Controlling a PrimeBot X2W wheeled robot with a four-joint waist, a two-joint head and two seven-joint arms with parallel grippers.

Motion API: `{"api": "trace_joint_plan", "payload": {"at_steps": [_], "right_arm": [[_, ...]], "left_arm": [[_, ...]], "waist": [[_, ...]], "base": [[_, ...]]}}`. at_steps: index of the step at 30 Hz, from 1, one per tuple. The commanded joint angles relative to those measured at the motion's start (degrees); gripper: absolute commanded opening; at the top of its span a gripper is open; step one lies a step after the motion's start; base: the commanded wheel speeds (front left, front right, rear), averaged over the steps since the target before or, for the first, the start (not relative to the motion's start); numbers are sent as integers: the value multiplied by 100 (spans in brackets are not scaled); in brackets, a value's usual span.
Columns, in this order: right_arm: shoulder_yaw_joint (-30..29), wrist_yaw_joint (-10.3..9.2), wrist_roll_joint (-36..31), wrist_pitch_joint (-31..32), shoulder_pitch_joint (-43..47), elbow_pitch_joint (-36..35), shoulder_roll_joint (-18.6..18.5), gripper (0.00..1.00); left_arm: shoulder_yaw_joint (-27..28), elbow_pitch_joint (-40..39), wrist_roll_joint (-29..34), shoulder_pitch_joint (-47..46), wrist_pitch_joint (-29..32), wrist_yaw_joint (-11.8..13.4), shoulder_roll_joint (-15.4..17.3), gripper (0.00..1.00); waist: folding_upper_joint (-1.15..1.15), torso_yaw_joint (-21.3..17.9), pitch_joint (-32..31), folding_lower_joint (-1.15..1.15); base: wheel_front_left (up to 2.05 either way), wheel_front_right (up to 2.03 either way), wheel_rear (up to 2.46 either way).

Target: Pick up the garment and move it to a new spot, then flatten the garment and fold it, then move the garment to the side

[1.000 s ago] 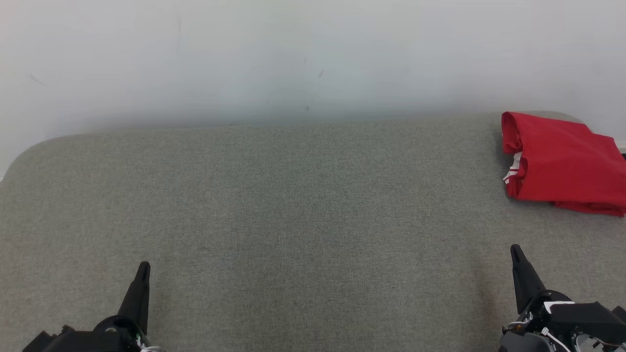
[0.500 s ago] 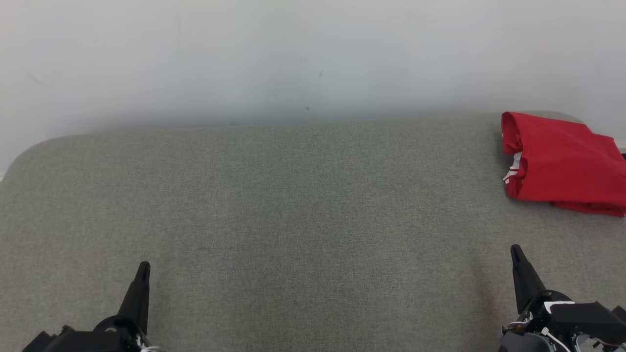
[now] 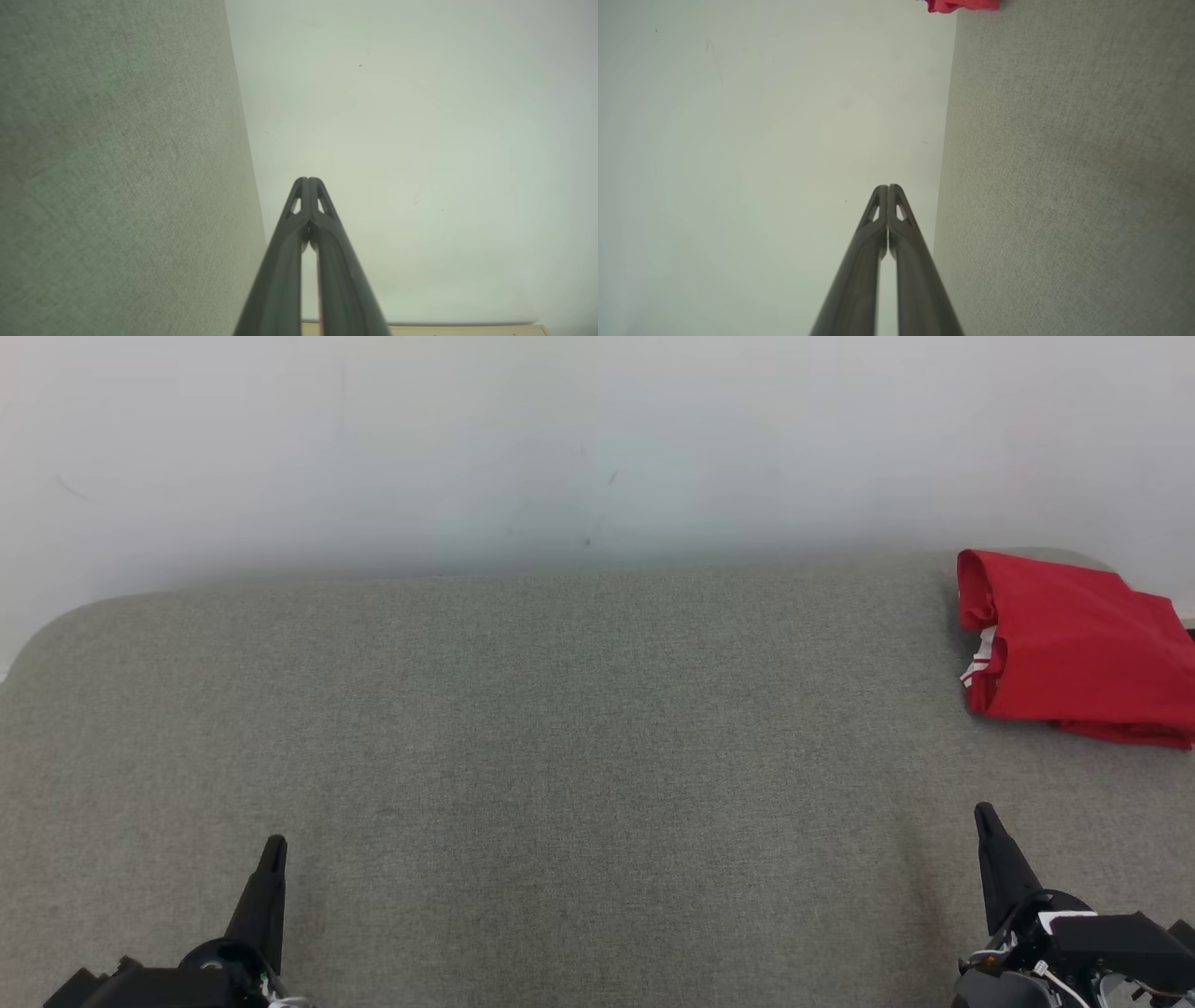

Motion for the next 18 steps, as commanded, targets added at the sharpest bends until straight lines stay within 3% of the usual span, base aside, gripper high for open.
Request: {"api": "trace_joint_plan", "payload": {"at_steps": [1, 18], "right_arm": [[-13, -12, -35, 4, -36, 2, 12, 0], [-16, -12, -39, 8, -37, 2, 14, 0]], "left_arm": [[14, 7, -26, -62, 15, 2, -3, 0], [13, 7, -26, -62, 15, 2, -3, 0]], "waist": [[0, 0, 0, 0], [0, 0, 0, 0]], "base": [[0, 0, 0], [0, 0, 0]]}}
